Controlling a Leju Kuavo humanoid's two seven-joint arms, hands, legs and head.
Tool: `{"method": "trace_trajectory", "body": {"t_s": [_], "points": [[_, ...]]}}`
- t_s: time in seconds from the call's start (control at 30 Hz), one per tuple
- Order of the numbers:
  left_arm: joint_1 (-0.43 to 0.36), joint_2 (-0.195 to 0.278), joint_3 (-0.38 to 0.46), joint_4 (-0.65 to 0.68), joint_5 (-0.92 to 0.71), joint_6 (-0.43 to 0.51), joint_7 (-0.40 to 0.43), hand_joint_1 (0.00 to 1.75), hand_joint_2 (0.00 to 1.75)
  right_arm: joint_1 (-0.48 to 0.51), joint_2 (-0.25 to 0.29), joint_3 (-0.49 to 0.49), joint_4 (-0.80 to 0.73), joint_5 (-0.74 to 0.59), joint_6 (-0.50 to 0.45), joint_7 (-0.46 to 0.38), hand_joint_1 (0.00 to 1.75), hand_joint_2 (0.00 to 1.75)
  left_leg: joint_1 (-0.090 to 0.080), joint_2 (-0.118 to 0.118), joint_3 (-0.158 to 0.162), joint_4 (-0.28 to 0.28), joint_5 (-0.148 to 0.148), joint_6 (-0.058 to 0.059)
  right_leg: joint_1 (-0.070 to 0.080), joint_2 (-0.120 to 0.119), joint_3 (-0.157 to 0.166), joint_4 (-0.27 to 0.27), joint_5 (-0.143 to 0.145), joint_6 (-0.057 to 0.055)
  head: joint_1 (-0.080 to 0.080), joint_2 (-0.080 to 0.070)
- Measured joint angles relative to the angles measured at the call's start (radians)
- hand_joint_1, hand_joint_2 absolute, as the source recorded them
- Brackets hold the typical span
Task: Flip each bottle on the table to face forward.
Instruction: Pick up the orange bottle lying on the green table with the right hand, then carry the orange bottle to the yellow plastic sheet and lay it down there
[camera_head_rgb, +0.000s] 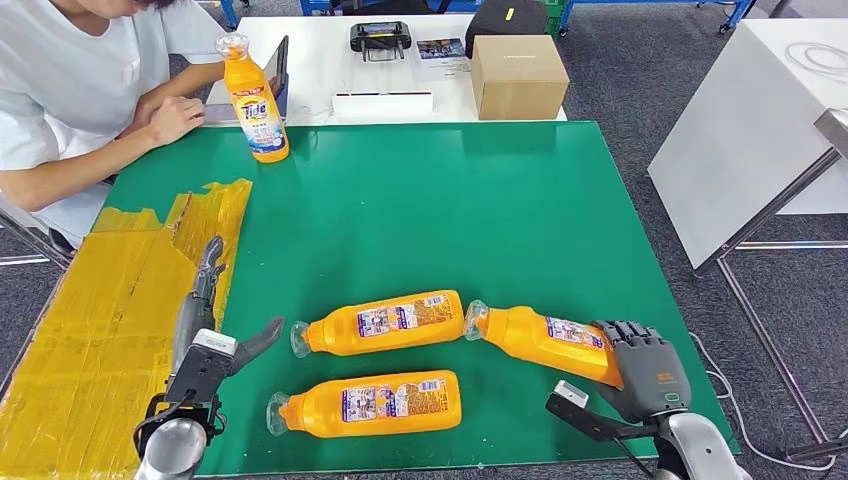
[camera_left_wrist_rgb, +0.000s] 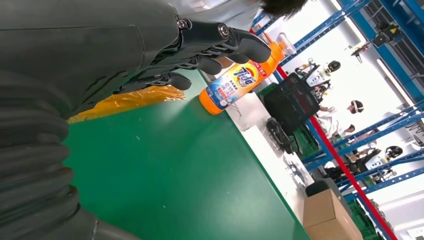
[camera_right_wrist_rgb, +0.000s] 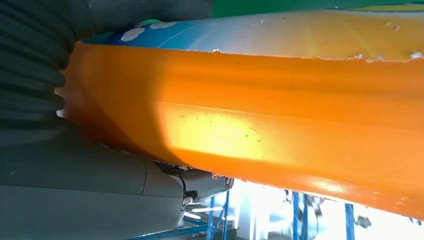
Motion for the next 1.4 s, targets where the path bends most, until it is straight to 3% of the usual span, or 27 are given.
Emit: {"method": "trace_trajectory", "body": {"t_s": [0.23, 0.37, 0.5, 0.67, 0.97, 1.4], "points": [[-0.024, 0.003, -0.039, 0.007, 0.042, -0.086, 0.013, 0.0, 1.75, -0.07, 0.144, -0.021, 0.001, -0.341, -0.148, -0.207, 1.67, 1.75, 0.001, 0.0, 0.0, 0.0, 0.001, -0.001, 0.001, 0.0, -0.001, 0.0, 0.0, 0.0, 0.0, 0.0], [-0.076, 0.013, -0.095, 0.033, 0.136, -0.226, 0.038, 0.0, 1.75, -0.145, 0.24, -0.02, 0.025, -0.549, -0.133, -0.299, 1.66, 1.75, 0.002, 0.001, 0.0, 0.0, 0.001, -0.001, 0.002, 0.0, 0.0, 0.001, 0.0, 0.0, 0.0, 0.0], [-0.139, 0.025, -0.148, 0.067, 0.266, -0.365, 0.063, 0.0, 1.75, -0.228, 0.317, 0.003, 0.097, -0.645, -0.115, -0.344, 1.72, 1.75, 0.002, 0.0, 0.0, 0.0, 0.001, -0.001, 0.002, 0.0, 0.0, 0.001, 0.0, 0.0, 0.0, 0.0], [-0.212, 0.036, -0.196, 0.098, 0.382, -0.453, 0.081, 0.0, 1.75, -0.318, 0.395, 0.064, 0.208, -0.728, -0.081, -0.385, 1.54, 1.75, 0.002, 0.0, 0.0, 0.0, 0.001, -0.001, 0.002, 0.0, 0.0, 0.001, 0.001, 0.0, 0.0, 0.0], [-0.3, 0.04, -0.25, 0.122, 0.437, -0.478, 0.104, 0.0, 1.75, -0.44, 0.459, 0.185, 0.357, -0.722, -0.025, -0.377, 1.55, 1.75, 0.002, 0.0, -0.001, 0.0, 0.001, -0.001, 0.002, 0.0, -0.001, 0.001, 0.001, 0.0, 0.0, 0.0], [-0.32, 0.044, -0.264, 0.132, 0.443, -0.478, 0.104, 0.0, 1.75, -0.476, 0.478, 0.242, 0.431, -0.71, -0.01, -0.373, 1.58, 1.75, 0.002, 0.0, -0.002, 0.0, 0.001, -0.001, 0.002, 0.0, -0.002, 0.001, 0.001, 0.0, 0.0, 0.0]]}}
